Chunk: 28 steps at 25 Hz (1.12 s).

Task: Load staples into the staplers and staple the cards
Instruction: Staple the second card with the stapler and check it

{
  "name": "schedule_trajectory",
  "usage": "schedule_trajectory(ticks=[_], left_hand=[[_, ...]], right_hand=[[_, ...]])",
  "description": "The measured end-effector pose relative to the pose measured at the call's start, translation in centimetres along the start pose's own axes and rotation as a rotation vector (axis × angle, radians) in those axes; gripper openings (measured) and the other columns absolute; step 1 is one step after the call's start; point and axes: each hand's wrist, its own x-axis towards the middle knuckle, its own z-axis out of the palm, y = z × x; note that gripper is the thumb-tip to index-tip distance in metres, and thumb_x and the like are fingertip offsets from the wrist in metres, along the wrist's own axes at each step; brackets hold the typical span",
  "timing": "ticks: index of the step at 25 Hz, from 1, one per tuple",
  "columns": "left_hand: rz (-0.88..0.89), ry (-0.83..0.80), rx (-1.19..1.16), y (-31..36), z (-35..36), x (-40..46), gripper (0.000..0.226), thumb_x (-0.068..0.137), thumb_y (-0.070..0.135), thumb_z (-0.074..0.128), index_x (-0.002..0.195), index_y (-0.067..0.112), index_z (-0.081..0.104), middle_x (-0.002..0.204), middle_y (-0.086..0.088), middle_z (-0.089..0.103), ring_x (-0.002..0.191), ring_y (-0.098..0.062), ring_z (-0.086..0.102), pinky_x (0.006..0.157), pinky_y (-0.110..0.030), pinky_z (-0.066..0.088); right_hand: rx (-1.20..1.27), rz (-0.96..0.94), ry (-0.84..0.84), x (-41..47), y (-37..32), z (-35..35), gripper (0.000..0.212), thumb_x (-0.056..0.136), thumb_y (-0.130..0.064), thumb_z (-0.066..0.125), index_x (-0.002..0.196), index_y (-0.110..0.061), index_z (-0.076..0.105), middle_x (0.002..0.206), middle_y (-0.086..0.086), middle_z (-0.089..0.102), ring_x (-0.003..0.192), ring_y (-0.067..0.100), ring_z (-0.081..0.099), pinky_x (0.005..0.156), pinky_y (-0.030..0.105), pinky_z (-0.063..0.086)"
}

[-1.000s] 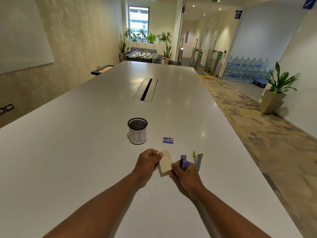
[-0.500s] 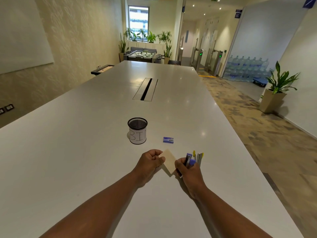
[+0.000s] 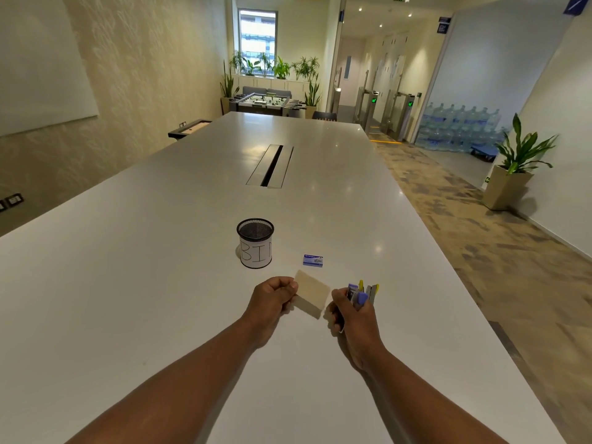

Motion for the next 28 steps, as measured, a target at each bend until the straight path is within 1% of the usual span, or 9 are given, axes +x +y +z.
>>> schedule_trajectory(ticks=[3,5,7,9,12,16,21,24,28], left_hand=[[-0.018,0.063,-0.061,0.1,-0.3,0.0,0.012,0.097,0.013,0.066,0.105,0.005,0.071,0.08,-0.012,0.066,0.062,-0.014,0.054,0.065,-0.03,0.045],[-0.023,0.084,-0.06,0.2,-0.1,-0.1,0.011,0.099,0.014,0.064,0.105,0.007,0.069,0.08,-0.012,0.068,0.064,-0.015,0.057,0.065,-0.03,0.048],[-0.019,0.082,-0.011,0.3,0.1,-0.1,0.009,0.099,0.014,0.062,0.104,0.008,0.067,0.079,-0.011,0.07,0.063,-0.016,0.058,0.062,-0.028,0.05],[-0.031,0.056,0.024,0.5,0.4,-0.2,0.009,0.099,0.015,0.063,0.104,0.009,0.065,0.08,-0.013,0.072,0.063,-0.018,0.059,0.059,-0.029,0.049],[-0.074,0.006,-0.024,1.2,0.9,-0.2,0.009,0.096,0.016,0.068,0.095,0.012,0.06,0.085,-0.019,0.074,0.061,-0.021,0.06,0.059,-0.031,0.049],[-0.081,-0.014,-0.166,2.1,1.7,0.1,0.018,0.091,0.014,0.073,0.077,0.018,0.062,0.081,-0.017,0.073,0.066,-0.021,0.061,0.061,-0.031,0.046],[-0.053,-0.022,-0.186,3.0,2.4,0.5,0.023,0.087,0.015,0.078,0.069,0.024,0.066,0.079,-0.012,0.072,0.072,-0.019,0.063,0.065,-0.03,0.047],[-0.045,-0.046,-0.162,3.3,2.6,0.2,0.022,0.086,0.012,0.077,0.07,0.021,0.066,0.08,-0.015,0.069,0.067,-0.018,0.061,0.066,-0.03,0.049],[-0.018,-0.055,-0.062,4.1,2.7,-0.1,0.019,0.09,0.004,0.072,0.075,0.01,0.061,0.073,-0.014,0.067,0.063,-0.019,0.06,0.066,-0.03,0.052]], right_hand=[[0.031,-0.016,-0.003,0.0,0.0,0.3,0.031,0.091,-0.033,0.066,0.094,-0.004,0.055,0.07,0.02,0.055,0.05,0.023,0.044,0.044,0.029,0.036],[0.009,-0.022,0.012,-0.2,0.3,0.7,0.031,0.1,-0.028,0.057,0.106,0.002,0.052,0.072,0.02,0.056,0.053,0.022,0.046,0.045,0.028,0.039],[-0.023,-0.021,0.003,-0.5,0.4,1.1,0.022,0.106,-0.024,0.048,0.113,-0.003,0.05,0.076,0.018,0.058,0.055,0.019,0.048,0.046,0.028,0.04],[-0.065,-0.019,-0.018,-0.7,0.2,1.5,0.014,0.105,-0.026,0.049,0.111,-0.014,0.052,0.075,0.007,0.062,0.056,0.01,0.052,0.047,0.021,0.044],[-0.148,-0.039,-0.039,-0.3,-0.3,1.9,0.022,0.1,-0.034,0.058,0.111,-0.015,0.055,0.072,-0.011,0.068,0.058,0.003,0.057,0.053,0.016,0.047],[-0.014,-0.004,-0.034,0.5,-1.1,2.0,0.042,0.087,-0.047,0.068,0.11,-0.013,0.058,0.069,0.006,0.062,0.053,0.018,0.051,0.048,0.032,0.043],[0.026,0.055,-0.093,1.2,-1.6,2.4,0.027,0.083,-0.056,0.073,0.086,-0.03,0.068,0.069,0.006,0.065,0.056,0.021,0.059,0.049,0.034,0.051],[0.062,0.059,-0.095,1.3,-2.1,2.9,0.021,0.084,-0.046,0.077,0.095,-0.028,0.073,0.078,0.001,0.073,0.065,0.016,0.067,0.055,0.032,0.055],[0.13,0.07,-0.101,1.4,-3.1,3.0,0.048,0.073,-0.039,0.083,0.114,-0.017,0.069,0.085,0.002,0.075,0.07,0.013,0.069,0.059,0.032,0.055]])
